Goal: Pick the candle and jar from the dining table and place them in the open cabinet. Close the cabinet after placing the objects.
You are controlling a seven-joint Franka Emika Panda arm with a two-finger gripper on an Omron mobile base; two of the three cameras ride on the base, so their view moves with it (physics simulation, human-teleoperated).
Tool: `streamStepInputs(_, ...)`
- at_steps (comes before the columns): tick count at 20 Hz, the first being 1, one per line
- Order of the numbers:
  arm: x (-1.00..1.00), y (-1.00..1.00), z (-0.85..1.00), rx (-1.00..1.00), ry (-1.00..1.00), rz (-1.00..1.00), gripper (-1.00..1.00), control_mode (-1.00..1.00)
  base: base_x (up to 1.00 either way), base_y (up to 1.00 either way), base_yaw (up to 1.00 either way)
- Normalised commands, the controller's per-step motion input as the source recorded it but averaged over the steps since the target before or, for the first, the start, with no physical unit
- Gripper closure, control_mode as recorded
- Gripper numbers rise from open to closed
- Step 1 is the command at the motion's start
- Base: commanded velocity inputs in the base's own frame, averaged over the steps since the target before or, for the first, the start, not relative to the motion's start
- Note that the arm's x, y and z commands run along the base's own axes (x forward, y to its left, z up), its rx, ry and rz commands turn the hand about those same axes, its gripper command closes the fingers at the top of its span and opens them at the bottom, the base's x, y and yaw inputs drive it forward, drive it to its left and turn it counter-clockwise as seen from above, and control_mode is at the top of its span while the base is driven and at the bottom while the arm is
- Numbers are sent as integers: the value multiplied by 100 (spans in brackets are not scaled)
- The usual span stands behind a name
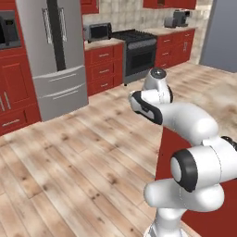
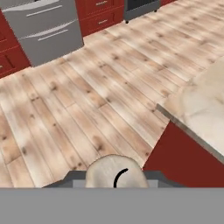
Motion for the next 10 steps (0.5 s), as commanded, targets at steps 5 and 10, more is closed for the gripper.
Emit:
streamStepInputs(5, 0, 0, 0, 0, 0, 0, 100, 100, 100, 56, 3)
streamStepInputs(10, 0, 0, 0, 0, 0, 0, 100, 100, 100, 62, 0)
